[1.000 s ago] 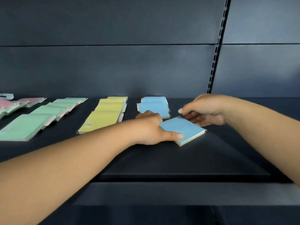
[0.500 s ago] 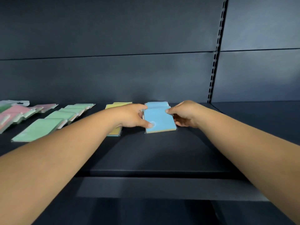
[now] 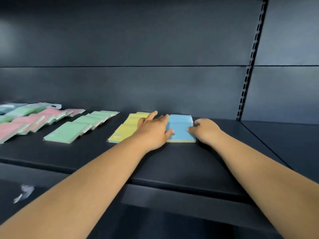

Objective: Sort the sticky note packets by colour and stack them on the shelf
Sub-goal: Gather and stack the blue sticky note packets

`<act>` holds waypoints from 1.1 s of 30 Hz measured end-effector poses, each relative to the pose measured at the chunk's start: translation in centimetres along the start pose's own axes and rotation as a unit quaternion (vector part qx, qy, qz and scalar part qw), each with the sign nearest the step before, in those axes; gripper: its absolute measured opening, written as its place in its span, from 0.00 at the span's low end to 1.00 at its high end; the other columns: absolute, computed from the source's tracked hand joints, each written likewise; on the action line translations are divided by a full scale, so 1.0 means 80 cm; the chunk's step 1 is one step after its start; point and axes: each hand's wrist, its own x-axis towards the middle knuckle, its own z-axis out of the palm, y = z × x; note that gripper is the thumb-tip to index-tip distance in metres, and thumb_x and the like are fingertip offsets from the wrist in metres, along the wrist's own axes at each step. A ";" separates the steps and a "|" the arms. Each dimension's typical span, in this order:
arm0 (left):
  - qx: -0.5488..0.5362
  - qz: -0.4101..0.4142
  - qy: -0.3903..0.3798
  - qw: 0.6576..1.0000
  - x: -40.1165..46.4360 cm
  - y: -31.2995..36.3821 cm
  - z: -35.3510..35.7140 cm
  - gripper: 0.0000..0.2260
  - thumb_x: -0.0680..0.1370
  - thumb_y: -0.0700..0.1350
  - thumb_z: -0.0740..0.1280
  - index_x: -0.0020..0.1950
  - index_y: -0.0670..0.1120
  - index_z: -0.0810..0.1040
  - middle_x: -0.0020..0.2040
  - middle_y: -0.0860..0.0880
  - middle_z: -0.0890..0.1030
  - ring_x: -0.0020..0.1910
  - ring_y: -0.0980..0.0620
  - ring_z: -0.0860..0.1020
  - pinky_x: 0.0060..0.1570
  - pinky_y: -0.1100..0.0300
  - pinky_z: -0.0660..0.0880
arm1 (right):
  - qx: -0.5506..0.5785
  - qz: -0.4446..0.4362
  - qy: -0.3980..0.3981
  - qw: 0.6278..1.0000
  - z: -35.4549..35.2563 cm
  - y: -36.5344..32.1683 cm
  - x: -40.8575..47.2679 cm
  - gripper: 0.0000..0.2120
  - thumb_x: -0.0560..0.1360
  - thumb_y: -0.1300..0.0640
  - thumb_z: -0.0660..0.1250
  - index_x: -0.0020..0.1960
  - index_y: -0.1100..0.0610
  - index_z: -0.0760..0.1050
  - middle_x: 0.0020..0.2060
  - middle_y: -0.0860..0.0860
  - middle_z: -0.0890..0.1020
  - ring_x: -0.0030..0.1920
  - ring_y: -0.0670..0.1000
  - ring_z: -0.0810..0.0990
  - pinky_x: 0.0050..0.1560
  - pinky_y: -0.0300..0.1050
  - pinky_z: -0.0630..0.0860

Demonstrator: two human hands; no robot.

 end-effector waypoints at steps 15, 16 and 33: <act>0.021 0.101 0.263 0.959 -0.284 -0.072 -0.032 0.16 0.72 0.51 0.57 0.41 0.46 0.82 0.35 0.52 0.83 0.35 0.48 0.81 0.34 0.59 0.77 | -0.312 -0.290 0.205 0.881 0.045 -0.075 -0.270 0.16 0.56 0.51 0.80 0.37 0.60 0.82 0.32 0.52 0.83 0.37 0.57 0.82 0.36 0.47 0.77; 0.031 0.093 0.247 0.964 -0.322 -0.092 -0.038 0.16 0.72 0.52 0.57 0.41 0.46 0.82 0.34 0.52 0.83 0.35 0.48 0.81 0.34 0.59 0.77 | -0.309 -0.299 0.196 0.881 0.061 -0.095 -0.295 0.16 0.56 0.51 0.80 0.37 0.60 0.82 0.31 0.52 0.83 0.37 0.57 0.82 0.35 0.47 0.78; 0.103 -0.078 0.191 0.973 -0.600 -0.343 -0.089 0.19 0.72 0.54 0.53 0.41 0.46 0.81 0.32 0.52 0.81 0.34 0.48 0.79 0.33 0.57 0.76 | -0.217 -0.439 0.069 0.869 0.256 -0.346 -0.462 0.19 0.79 0.44 0.52 0.63 0.53 0.71 0.56 0.48 0.78 0.62 0.52 0.69 0.58 0.45 0.65</act>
